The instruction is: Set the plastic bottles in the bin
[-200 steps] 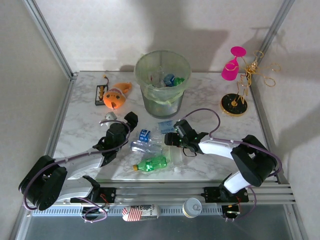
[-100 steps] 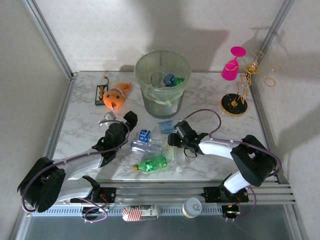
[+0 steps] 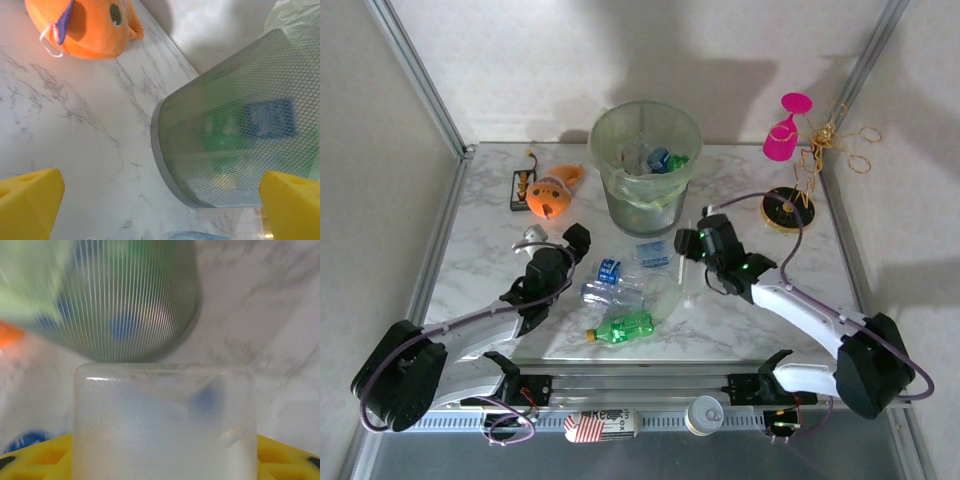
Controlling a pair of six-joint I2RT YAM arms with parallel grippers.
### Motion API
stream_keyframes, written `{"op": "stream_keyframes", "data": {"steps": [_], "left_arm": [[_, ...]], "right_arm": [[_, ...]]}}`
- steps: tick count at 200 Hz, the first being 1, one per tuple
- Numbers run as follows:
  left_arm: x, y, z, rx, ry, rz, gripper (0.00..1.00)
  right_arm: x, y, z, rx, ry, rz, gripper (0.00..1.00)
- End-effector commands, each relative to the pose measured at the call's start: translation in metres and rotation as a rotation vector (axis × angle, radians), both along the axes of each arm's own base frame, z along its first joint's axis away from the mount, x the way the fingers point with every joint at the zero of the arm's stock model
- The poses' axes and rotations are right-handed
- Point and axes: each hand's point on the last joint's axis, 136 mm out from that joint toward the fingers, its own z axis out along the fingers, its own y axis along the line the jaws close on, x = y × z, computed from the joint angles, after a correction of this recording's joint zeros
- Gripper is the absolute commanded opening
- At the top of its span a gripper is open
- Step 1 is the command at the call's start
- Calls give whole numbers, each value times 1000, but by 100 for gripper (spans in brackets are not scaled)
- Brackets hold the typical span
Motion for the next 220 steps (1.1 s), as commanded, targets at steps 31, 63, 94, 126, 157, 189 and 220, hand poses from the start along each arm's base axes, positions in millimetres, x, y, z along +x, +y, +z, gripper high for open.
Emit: {"op": "stream_keyframes", "data": {"steps": [31, 63, 94, 126, 157, 189, 220], "left_arm": [[-16, 24, -4, 69, -4, 53, 100], [-23, 31, -5, 76, -6, 58, 100], [-28, 30, -4, 68, -7, 38, 100], [-33, 29, -3, 67, -4, 13, 100], [-39, 33, -3, 57, -11, 13, 100], [-43, 37, -1, 54, -17, 19, 100], [-48, 42, -2, 68, -8, 28, 100]], "right_arm": [[37, -22, 171, -32, -428, -52, 57], [49, -8, 248, 44, -617, -32, 57], [70, 23, 294, 141, -732, 30, 56], [106, 57, 311, 181, -757, 75, 56], [141, 86, 320, 203, -754, 97, 56], [179, 113, 299, 186, -704, 115, 56], [197, 129, 274, 189, -646, 135, 56]]}}
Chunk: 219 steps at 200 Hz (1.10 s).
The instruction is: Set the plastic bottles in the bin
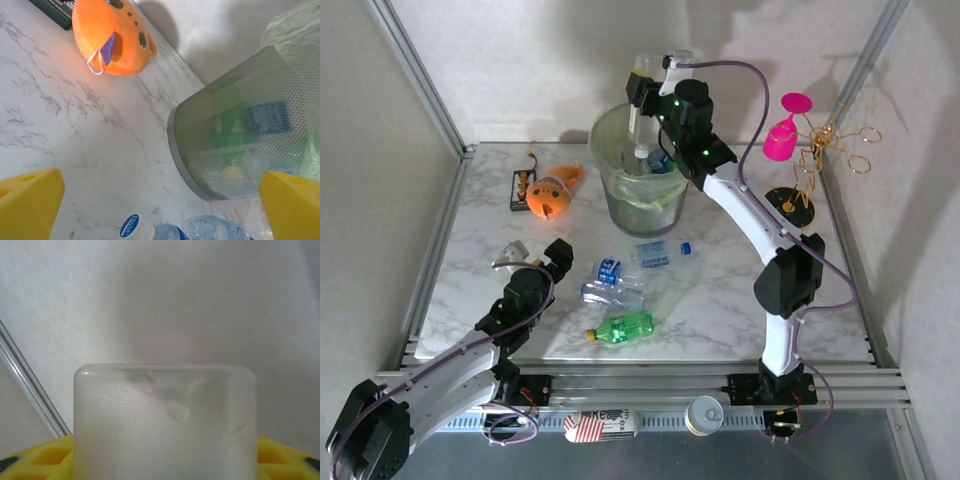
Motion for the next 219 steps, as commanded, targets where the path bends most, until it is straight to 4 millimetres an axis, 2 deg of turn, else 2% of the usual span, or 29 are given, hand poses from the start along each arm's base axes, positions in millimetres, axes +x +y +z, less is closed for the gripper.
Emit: {"op": "stream_keyframes", "data": {"steps": [1, 38, 61, 90, 117, 135, 159, 178, 219], "left_arm": [[-6, 7, -9, 36, 34, 6, 100], [-11, 11, -10, 50, 37, 8, 100], [-14, 11, -12, 53, 46, 0, 100], [-16, 5, -13, 20, 51, -32, 100], [-16, 2, -15, 1, 61, -45, 100], [-15, 2, -15, -17, 62, -38, 100], [-14, 0, -15, -51, 56, -32, 100], [-11, -3, -14, -73, 54, -39, 100], [-8, -16, -20, -92, 100, -75, 99]], "right_arm": [[7, 8, -5, 13, 24, 29, 56], [14, 24, -46, 16, 119, 83, 59], [15, 26, -58, 13, 150, 86, 69], [14, 22, -46, 10, 121, 72, 87], [6, 12, -25, -8, 73, 46, 91], [-6, 1, -12, -22, 40, 28, 93], [-25, -14, -11, -35, 18, 13, 94], [-42, -27, -18, -47, 21, 2, 95], [-82, -54, -47, -83, 50, -2, 98]]}}
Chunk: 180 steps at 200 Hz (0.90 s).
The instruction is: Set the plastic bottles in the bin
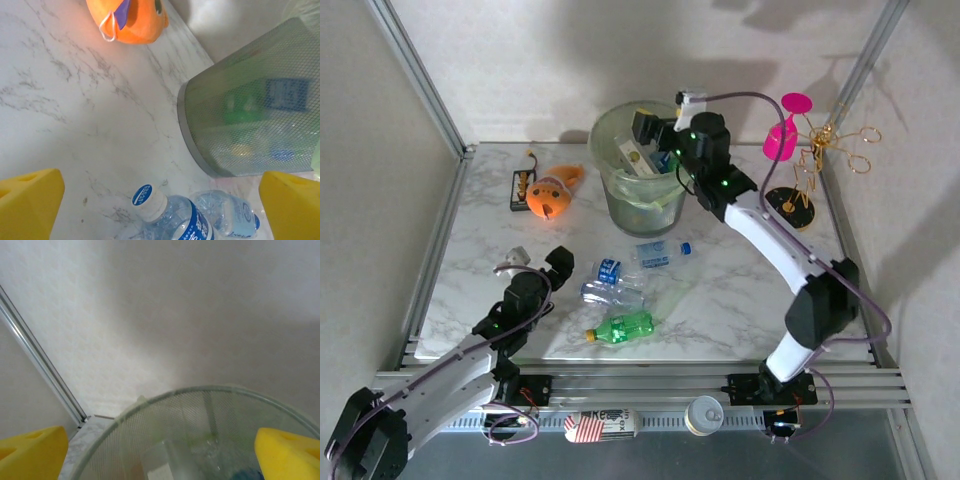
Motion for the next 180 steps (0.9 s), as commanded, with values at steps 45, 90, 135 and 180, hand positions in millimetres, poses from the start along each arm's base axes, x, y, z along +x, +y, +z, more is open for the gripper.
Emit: {"op": "stream_keyframes", "data": {"steps": [45, 90, 135, 180], "left_arm": [[-7, -33, -19, -67, 137, -79, 99], [-30, -50, -41, -110, 281, -98, 100], [-45, -74, -54, -216, 346, -97, 97], [-38, -102, -56, -146, 384, -114, 97]], "right_arm": [[-60, -46, -28, -19, -30, -35, 99], [-82, -70, -79, -5, 52, -84, 99], [-94, -75, -117, 5, 120, -79, 99], [-99, -84, -128, -12, 138, -103, 99]]}}
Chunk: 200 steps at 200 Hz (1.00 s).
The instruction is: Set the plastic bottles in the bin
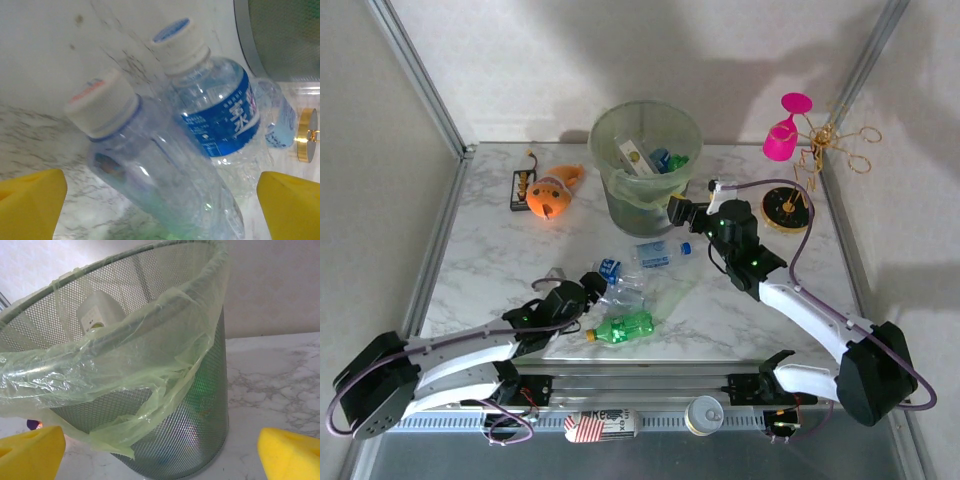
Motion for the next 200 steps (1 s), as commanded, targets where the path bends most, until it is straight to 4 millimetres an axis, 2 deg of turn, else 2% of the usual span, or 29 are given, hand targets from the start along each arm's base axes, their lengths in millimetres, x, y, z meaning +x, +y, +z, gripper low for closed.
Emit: {"op": "stream_keyframes", "data": {"steps": [1, 40, 114, 171, 200], "left_arm": [[9, -11, 8, -2, 3, 39, 97], [16, -22, -10, 60, 74, 67, 97], [38, -49, -22, 62, 101, 99, 95], [48, -43, -23, 93, 74, 164, 80], [52, -38, -25, 110, 62, 207, 76]], "right_arm": [[-6, -8, 13, 35, -41, -28, 99], [-15, -20, 10, 44, -43, -57, 99], [-27, -34, 6, 44, -46, -88, 99], [-33, -44, 3, 38, -47, -117, 99], [-35, -47, 2, 34, -49, -130, 99]]}}
